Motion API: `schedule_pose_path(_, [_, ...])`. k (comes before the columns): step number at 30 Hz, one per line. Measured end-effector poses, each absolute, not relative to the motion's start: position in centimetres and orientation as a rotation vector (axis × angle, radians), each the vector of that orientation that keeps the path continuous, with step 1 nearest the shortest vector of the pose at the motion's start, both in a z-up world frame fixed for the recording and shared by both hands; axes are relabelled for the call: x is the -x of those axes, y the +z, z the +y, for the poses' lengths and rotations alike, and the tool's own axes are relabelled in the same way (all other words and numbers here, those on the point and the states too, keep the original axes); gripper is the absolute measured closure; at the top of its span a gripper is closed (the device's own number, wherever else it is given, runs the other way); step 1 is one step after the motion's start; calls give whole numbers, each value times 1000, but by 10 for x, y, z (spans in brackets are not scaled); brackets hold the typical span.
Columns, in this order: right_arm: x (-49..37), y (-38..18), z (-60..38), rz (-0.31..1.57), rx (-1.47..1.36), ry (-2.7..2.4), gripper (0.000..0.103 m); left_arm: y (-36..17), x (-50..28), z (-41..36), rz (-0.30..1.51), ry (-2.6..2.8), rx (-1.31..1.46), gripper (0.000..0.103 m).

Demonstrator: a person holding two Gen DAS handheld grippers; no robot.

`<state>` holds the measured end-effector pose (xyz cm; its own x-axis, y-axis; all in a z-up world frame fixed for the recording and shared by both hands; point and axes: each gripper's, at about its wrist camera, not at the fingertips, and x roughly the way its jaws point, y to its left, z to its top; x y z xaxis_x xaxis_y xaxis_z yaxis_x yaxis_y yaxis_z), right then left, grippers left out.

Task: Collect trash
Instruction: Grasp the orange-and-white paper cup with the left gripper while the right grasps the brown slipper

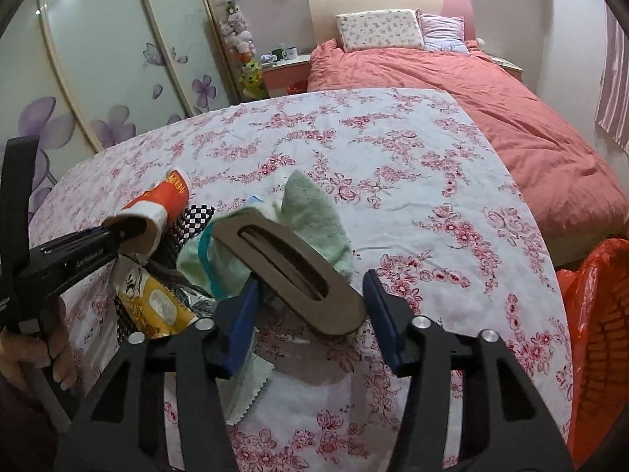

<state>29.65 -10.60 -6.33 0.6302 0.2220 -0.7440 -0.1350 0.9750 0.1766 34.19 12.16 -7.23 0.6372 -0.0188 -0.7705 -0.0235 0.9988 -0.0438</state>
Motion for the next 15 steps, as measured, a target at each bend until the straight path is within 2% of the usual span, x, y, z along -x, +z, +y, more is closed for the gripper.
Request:
schedule_pose_path(3, [-295, -64, -107, 865, -117, 202, 62, -71, -342, 124, 867, 20, 55, 87])
schedule_pose_path(8, [-296, -65, -100, 864, -112, 197, 65, -72, -343, 125, 872, 38, 51, 86])
schedule_pose_path(10, [-292, -62, -99, 849, -100, 203, 69, -71, -343, 125, 866, 41, 49, 89])
schedule_pose_path(15, [-279, -54, -106, 811, -106, 200, 70, -68, -335, 138, 844, 56, 59, 93])
